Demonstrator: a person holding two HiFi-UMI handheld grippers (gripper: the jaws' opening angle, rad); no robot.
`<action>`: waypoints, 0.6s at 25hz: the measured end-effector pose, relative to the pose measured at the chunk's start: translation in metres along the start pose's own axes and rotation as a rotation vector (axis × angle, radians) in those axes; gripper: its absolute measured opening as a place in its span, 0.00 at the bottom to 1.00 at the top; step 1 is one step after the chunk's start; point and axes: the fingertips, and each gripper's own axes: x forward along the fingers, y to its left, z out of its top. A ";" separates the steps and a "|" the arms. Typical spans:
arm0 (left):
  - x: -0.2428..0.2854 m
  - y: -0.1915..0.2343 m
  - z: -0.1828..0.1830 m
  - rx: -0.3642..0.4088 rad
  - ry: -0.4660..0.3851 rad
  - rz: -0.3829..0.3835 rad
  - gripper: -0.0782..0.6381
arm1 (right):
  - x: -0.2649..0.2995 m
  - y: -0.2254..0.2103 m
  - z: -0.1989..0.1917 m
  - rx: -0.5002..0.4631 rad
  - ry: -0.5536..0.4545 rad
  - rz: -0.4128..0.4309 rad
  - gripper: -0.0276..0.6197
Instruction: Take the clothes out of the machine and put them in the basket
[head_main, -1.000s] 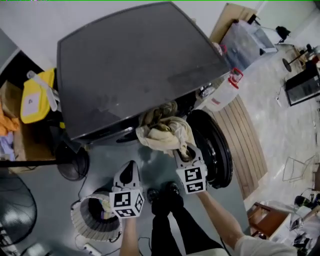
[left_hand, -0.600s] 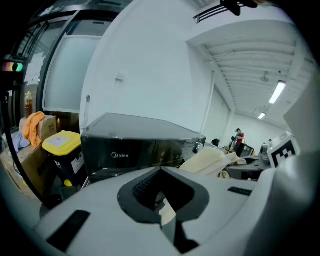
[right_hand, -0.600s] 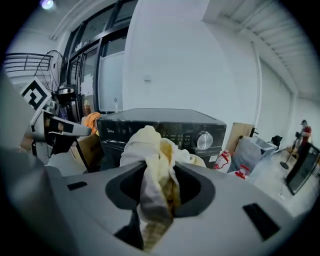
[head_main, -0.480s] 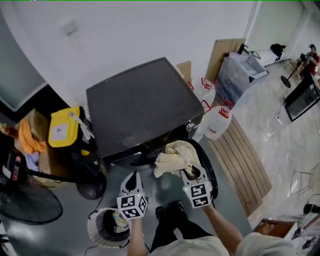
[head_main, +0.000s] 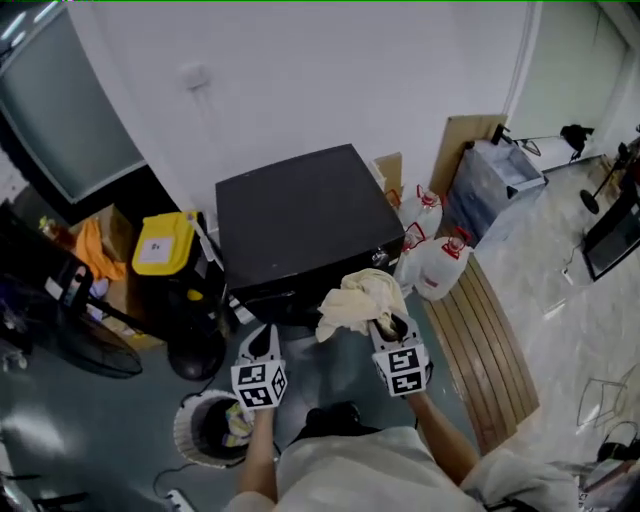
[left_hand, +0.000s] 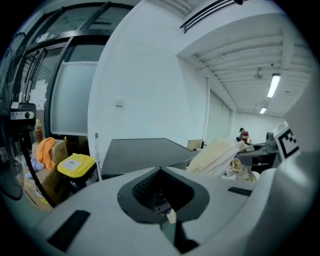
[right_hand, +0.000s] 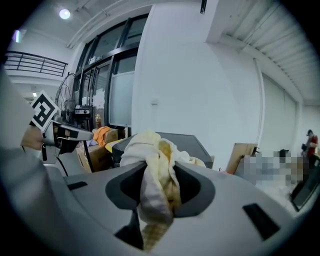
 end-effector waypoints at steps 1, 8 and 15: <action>-0.009 0.002 0.002 0.001 -0.007 0.015 0.13 | -0.006 0.003 0.003 -0.008 -0.010 0.010 0.27; -0.067 0.031 -0.004 -0.044 -0.038 0.136 0.13 | -0.019 0.045 0.011 -0.082 -0.033 0.124 0.26; -0.133 0.079 -0.016 -0.103 -0.066 0.294 0.13 | -0.008 0.130 0.025 -0.142 -0.052 0.320 0.26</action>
